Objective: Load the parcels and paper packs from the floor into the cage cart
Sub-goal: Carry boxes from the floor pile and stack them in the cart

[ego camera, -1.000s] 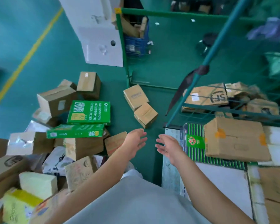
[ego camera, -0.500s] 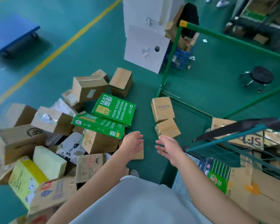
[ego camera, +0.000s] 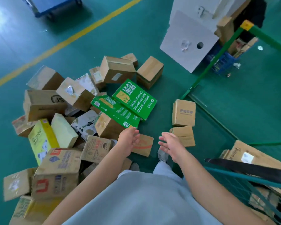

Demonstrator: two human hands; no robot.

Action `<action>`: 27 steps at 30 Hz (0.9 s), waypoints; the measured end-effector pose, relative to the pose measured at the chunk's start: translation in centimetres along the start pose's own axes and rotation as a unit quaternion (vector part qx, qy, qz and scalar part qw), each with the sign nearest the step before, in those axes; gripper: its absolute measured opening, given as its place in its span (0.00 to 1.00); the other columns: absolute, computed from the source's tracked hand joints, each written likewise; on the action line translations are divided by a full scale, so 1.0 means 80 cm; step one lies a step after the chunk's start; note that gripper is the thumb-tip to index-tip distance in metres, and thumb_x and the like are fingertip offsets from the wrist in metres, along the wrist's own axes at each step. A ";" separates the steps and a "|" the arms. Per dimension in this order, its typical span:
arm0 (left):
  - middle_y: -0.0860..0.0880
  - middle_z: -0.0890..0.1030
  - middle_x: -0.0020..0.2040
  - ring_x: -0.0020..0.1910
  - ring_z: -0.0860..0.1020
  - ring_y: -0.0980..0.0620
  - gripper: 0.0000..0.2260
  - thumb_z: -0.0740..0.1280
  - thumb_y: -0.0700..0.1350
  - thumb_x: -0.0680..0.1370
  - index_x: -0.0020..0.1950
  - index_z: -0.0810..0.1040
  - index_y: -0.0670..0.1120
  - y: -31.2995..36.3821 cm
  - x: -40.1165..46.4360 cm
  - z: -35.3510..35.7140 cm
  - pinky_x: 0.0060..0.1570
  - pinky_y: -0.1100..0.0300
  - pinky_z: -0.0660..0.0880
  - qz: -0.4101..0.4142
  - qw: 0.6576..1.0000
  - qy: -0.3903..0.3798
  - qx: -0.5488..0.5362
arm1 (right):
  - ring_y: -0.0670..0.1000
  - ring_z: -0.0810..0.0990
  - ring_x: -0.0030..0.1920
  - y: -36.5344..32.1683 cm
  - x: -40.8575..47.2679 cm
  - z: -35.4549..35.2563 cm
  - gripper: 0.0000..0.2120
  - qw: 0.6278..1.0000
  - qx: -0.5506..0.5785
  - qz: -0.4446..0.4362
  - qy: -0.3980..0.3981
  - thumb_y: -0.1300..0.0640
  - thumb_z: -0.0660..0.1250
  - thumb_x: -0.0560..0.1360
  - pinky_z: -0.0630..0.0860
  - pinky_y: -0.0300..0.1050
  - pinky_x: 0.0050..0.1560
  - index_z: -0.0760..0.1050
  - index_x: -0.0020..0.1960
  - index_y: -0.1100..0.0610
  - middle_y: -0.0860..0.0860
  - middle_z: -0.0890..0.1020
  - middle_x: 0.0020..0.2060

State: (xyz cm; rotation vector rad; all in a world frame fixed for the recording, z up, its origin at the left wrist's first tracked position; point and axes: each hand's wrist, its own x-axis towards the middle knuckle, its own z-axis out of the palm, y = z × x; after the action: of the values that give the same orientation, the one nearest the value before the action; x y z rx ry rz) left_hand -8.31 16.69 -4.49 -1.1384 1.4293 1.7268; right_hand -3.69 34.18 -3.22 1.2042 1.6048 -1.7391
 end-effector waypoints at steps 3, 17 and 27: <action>0.48 0.82 0.60 0.55 0.82 0.51 0.14 0.61 0.46 0.86 0.71 0.73 0.45 0.003 0.002 0.016 0.58 0.55 0.80 -0.012 0.999 0.028 -0.016 | 0.53 0.81 0.57 -0.020 0.022 -0.007 0.09 0.999 -0.029 0.011 -0.019 0.54 0.61 0.85 0.79 0.44 0.49 0.74 0.63 0.54 0.52 0.81 0.57; 0.47 0.82 0.58 0.53 0.81 0.48 0.09 0.61 0.46 0.85 0.64 0.75 0.48 -0.027 0.002 0.062 0.52 0.55 0.78 -0.031 0.983 0.114 -0.140 | 0.53 0.81 0.57 -0.062 0.106 0.008 0.10 0.963 -0.214 0.053 -0.152 0.53 0.61 0.85 0.78 0.46 0.53 0.74 0.63 0.54 0.52 0.81 0.56; 0.47 0.81 0.59 0.58 0.81 0.48 0.08 0.62 0.47 0.86 0.64 0.74 0.47 -0.087 -0.040 -0.067 0.57 0.54 0.78 -0.027 0.926 0.206 -0.316 | 0.51 0.81 0.55 -0.035 0.059 0.138 0.06 0.905 -0.341 0.022 -0.253 0.54 0.62 0.84 0.79 0.45 0.55 0.75 0.59 0.53 0.52 0.81 0.54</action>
State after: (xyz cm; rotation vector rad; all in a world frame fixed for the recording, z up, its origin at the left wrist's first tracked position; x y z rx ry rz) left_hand 0.38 13.26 -4.89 -1.9592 1.0497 2.0583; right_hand -11.40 25.15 -6.53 0.4022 1.6152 -1.1493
